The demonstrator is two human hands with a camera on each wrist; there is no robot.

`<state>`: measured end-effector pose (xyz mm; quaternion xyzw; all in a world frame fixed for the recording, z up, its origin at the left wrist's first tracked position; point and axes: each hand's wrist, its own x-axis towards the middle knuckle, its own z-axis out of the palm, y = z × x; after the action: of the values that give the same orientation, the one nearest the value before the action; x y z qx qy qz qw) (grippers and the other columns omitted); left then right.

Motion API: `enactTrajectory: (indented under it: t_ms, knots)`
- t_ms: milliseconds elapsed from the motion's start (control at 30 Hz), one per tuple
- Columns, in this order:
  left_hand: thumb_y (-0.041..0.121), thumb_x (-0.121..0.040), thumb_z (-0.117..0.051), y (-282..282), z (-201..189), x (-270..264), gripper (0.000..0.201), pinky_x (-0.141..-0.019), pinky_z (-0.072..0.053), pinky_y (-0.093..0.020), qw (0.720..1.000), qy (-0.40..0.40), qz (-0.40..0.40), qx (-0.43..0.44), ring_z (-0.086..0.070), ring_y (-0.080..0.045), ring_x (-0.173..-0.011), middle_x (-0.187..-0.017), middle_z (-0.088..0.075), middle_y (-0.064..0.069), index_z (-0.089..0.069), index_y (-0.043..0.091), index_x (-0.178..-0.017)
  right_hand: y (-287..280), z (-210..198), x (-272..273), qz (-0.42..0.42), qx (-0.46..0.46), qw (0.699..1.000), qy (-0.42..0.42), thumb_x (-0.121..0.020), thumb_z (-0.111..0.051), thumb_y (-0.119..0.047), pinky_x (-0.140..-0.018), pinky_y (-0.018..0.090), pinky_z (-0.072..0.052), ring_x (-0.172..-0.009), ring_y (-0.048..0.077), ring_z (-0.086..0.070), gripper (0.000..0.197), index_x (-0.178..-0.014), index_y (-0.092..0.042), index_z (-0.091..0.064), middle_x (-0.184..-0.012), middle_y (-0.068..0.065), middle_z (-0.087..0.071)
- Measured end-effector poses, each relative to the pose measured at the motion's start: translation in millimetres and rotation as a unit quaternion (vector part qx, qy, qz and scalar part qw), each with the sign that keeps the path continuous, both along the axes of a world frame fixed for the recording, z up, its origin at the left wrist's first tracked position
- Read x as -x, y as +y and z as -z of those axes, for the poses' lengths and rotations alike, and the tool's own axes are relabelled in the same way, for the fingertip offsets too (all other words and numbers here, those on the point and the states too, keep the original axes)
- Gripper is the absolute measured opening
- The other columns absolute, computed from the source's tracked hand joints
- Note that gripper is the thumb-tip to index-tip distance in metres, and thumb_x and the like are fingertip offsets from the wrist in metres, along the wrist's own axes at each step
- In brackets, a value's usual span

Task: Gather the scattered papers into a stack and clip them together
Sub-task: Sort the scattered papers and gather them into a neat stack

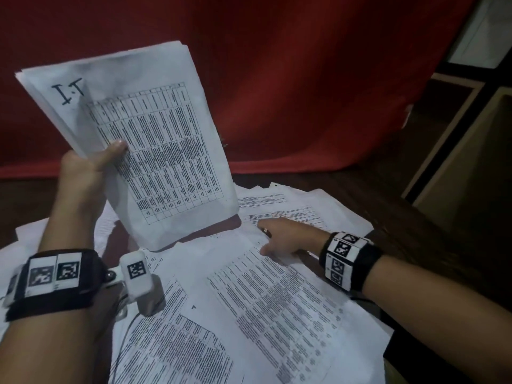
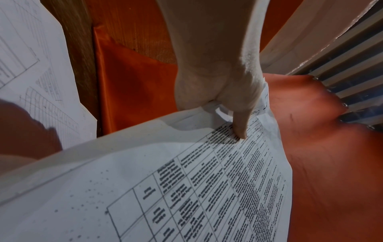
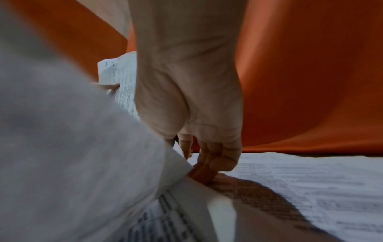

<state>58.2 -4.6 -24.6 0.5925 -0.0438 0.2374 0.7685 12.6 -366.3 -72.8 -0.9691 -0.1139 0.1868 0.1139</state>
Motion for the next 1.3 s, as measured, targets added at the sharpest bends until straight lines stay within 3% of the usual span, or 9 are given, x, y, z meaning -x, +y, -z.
enactTrajectory:
  t_ms: [300,400,567,667,867,967,1067,1200,1300]
  knots:
    - [0.027,-0.087,-0.085,1,-2,3,0.021,-0.095,-0.062,-0.038,0.998,0.021,-0.051,-0.026,-0.077,-0.017,-0.099,-0.104,-0.079,0.004,-0.076,0.013,-0.101,-18,-42,3,0.011,-0.081,0.997,-0.013,-0.094,-0.068,-0.022,-0.062,0.031,-0.049,-0.065,0.013,-0.062,0.015,-0.083,-0.019,-0.059,-0.076,-0.003,-0.065]
    - [0.039,-0.080,-0.088,-3,-2,1,0.048,-0.090,-0.062,-0.038,0.995,0.035,-0.092,-0.031,-0.075,-0.017,-0.095,-0.108,-0.078,-0.001,-0.075,0.008,-0.113,-38,-75,0,0.002,-0.191,0.980,-0.063,-0.098,-0.069,-0.014,-0.066,0.023,-0.050,-0.069,0.004,-0.063,0.002,-0.098,-0.013,-0.069,-0.084,-0.006,-0.068]
    - [0.020,-0.090,-0.083,-41,-8,3,0.010,-0.068,-0.059,-0.022,0.995,0.048,-0.037,-0.085,-0.073,-0.001,-0.069,-0.079,-0.078,0.011,-0.074,0.019,-0.095,-56,-123,-7,0.077,-0.410,0.898,-0.137,-0.099,-0.066,-0.009,-0.089,0.041,-0.059,-0.103,0.025,-0.074,0.031,-0.130,-0.007,-0.064,-0.118,0.014,-0.074]
    - [0.014,-0.092,-0.080,-70,-18,3,0.007,-0.055,-0.053,-0.017,0.992,0.058,-0.007,-0.114,-0.070,-0.005,-0.061,-0.071,-0.075,0.008,-0.073,0.016,-0.093,-51,-139,-11,0.113,-0.522,0.824,-0.189,-0.098,-0.063,-0.002,-0.079,0.025,-0.059,-0.095,0.010,-0.075,0.038,-0.136,-0.004,-0.059,-0.117,0.007,-0.073]
    - [0.016,-0.089,-0.080,-102,-34,17,0.020,-0.082,-0.063,-0.039,0.984,0.080,0.066,-0.145,-0.075,-0.026,-0.085,-0.098,-0.079,-0.014,-0.076,0.004,-0.103,-22,-140,-24,0.199,-0.676,0.684,-0.187,-0.095,-0.064,-0.001,-0.088,0.048,-0.061,-0.099,0.031,-0.074,0.039,-0.132,0.005,-0.056,-0.125,0.025,-0.070]
    - [0.025,-0.085,-0.070,-113,-42,24,0.028,-0.071,-0.063,-0.037,0.979,0.073,0.084,-0.174,-0.076,-0.023,-0.078,-0.093,-0.079,-0.016,-0.078,0.002,-0.099,-10,-133,-27,0.202,-0.691,0.675,-0.162,-0.095,-0.066,-0.002,-0.096,0.059,-0.057,-0.109,0.041,-0.071,0.036,-0.128,0.007,-0.054,-0.125,0.028,-0.069]
    - [0.018,-0.102,-0.063,-124,-54,29,0.019,-0.069,-0.057,-0.034,0.980,0.062,0.065,-0.178,-0.070,-0.010,-0.067,-0.079,-0.078,0.001,-0.076,0.011,-0.090,-3,-131,-30,0.180,-0.689,0.671,-0.208,-0.096,-0.067,-0.003,-0.083,0.048,-0.061,-0.092,0.034,-0.074,0.012,-0.106,-0.006,-0.059,-0.106,0.023,-0.074]
    - [0.075,-0.095,-0.049,-131,-67,40,0.056,-0.091,-0.060,-0.044,0.995,-0.056,0.056,-0.058,-0.073,-0.033,-0.104,-0.113,-0.076,-0.013,-0.070,0.024,-0.109,2,-143,-28,0.174,-0.638,0.643,-0.386,-0.095,-0.069,-0.012,-0.068,0.040,-0.052,-0.076,0.021,-0.061,0.018,-0.088,-0.020,-0.054,-0.085,0.008,-0.066]
    - [0.071,-0.087,-0.068,-134,-64,41,0.051,-0.098,-0.058,-0.040,0.981,-0.121,0.061,-0.137,-0.070,-0.022,-0.111,-0.119,-0.070,0.000,-0.057,0.035,-0.121,4,-146,-25,0.156,-0.635,0.627,-0.423,-0.093,-0.069,-0.014,-0.075,0.049,-0.058,-0.083,0.027,-0.069,0.022,-0.098,-0.025,-0.051,-0.097,0.016,-0.069]
